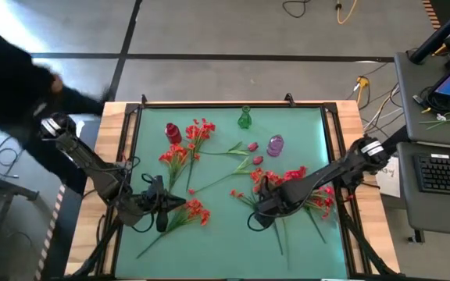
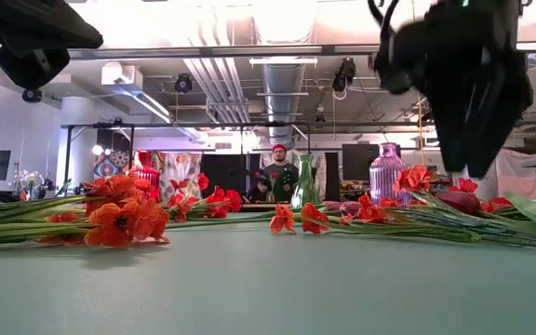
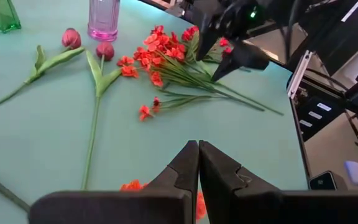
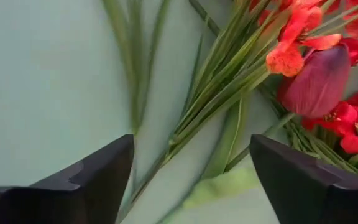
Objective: Sort flowers into vase by color
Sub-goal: Put the middle right orange flowers into the green flower vase
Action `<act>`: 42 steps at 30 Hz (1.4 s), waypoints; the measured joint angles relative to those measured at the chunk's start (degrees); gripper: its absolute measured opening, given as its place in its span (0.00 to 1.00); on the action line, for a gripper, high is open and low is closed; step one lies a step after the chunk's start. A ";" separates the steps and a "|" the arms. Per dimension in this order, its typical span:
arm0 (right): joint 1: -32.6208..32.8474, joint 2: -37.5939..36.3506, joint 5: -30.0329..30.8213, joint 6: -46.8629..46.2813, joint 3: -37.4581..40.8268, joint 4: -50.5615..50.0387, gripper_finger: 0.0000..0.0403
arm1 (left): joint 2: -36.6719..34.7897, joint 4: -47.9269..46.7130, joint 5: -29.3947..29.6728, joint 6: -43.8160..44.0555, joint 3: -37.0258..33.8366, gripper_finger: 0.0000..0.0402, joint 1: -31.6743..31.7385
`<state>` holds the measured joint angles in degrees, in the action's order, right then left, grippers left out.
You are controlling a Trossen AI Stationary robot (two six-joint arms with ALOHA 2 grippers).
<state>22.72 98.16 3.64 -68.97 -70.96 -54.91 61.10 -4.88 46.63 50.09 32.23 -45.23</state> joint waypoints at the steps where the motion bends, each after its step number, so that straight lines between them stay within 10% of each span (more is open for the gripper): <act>1: -0.03 0.78 0.00 0.00 0.00 0.19 0.81 | 0.00 -0.07 0.02 -0.02 0.00 0.00 0.00; 21: -0.65 8.74 -0.68 5.35 -0.83 9.46 0.69 | 0.11 -0.11 3.66 -1.79 -0.09 0.00 0.09; 42: -1.77 9.32 -0.57 6.55 -1.00 10.98 0.05 | 0.11 0.19 4.02 -2.62 -0.09 0.00 0.07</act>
<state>20.95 107.48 3.07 -62.42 -71.96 -43.93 61.21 -4.69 50.65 47.46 32.14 -45.16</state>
